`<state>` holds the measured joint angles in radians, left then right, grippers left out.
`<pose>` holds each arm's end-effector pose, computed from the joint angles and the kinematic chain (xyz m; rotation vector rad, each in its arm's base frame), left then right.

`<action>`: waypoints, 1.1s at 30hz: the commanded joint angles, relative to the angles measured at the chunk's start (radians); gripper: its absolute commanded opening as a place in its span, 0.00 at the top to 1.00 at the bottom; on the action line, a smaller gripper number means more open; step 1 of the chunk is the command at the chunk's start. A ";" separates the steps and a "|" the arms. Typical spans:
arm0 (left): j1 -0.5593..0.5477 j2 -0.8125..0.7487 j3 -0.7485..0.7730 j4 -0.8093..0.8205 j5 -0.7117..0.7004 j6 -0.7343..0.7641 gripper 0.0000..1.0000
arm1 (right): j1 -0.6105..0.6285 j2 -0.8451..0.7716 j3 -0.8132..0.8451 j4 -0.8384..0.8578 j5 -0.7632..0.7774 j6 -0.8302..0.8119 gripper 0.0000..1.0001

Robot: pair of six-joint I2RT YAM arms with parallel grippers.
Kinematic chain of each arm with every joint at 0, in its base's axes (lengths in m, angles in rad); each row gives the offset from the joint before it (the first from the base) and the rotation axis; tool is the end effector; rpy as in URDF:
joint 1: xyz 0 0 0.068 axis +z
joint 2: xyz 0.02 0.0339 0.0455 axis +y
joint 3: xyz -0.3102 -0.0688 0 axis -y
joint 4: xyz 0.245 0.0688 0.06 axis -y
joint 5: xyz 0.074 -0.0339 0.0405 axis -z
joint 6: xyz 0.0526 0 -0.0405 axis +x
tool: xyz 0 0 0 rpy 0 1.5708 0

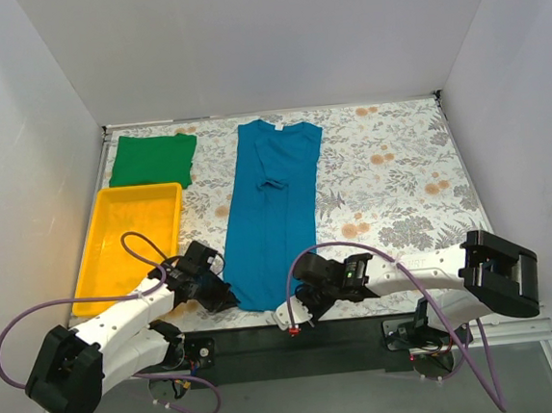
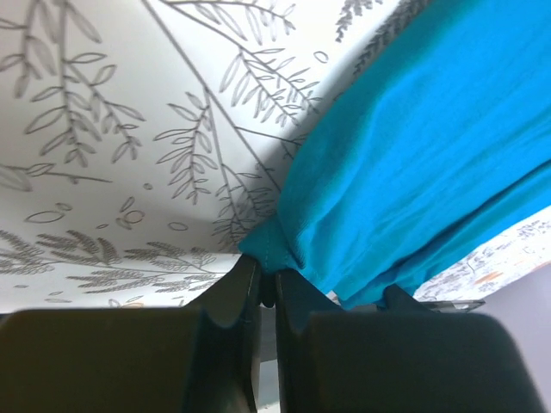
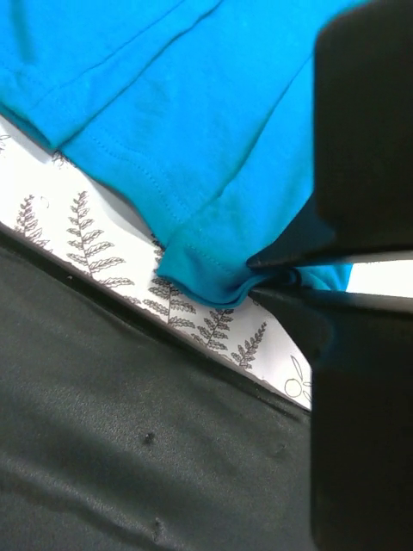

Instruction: Fold and stack the t-shirts

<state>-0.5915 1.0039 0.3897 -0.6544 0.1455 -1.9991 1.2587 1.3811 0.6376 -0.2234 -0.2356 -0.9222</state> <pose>0.1001 -0.0764 0.1627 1.9434 -2.3418 0.5062 0.0662 0.2451 0.1935 -2.3067 1.0959 0.4309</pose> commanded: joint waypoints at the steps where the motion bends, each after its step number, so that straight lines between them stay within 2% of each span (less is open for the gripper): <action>1: -0.002 0.012 -0.045 0.032 -0.035 -0.159 1.00 | 0.001 0.013 -0.018 -0.011 0.024 0.011 0.83; 4: -0.002 0.018 -0.046 0.050 -0.021 -0.147 1.00 | -0.013 0.004 -0.012 -0.030 -0.008 0.014 0.99; 9: -0.002 -0.020 -0.028 0.047 -0.021 -0.133 1.00 | -0.071 -0.039 0.020 -0.070 -0.106 0.025 0.99; 14: -0.002 -0.051 0.032 0.039 -0.021 -0.132 1.00 | -0.250 -0.115 0.065 -0.109 -0.281 0.057 0.99; 18: 0.007 -0.015 0.089 0.071 -0.008 -0.118 1.00 | -0.349 -0.154 0.082 -0.113 -0.343 0.074 0.99; 22: 0.051 0.074 0.176 0.107 0.006 -0.066 1.00 | -0.441 -0.152 0.114 -0.116 -0.360 0.072 0.99; 26: 0.166 0.174 0.293 0.154 0.019 0.052 1.00 | -0.513 -0.111 0.190 -0.134 -0.357 0.028 0.99; 33: 0.277 0.445 0.537 0.210 0.098 0.180 1.00 | -0.630 0.059 0.356 -0.154 -0.350 -0.012 0.99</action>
<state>-0.3435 1.3846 0.8429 -0.4843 0.2092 -1.8973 0.6659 1.3823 0.9066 -0.3595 -0.5648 -0.9039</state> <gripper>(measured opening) 0.040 0.034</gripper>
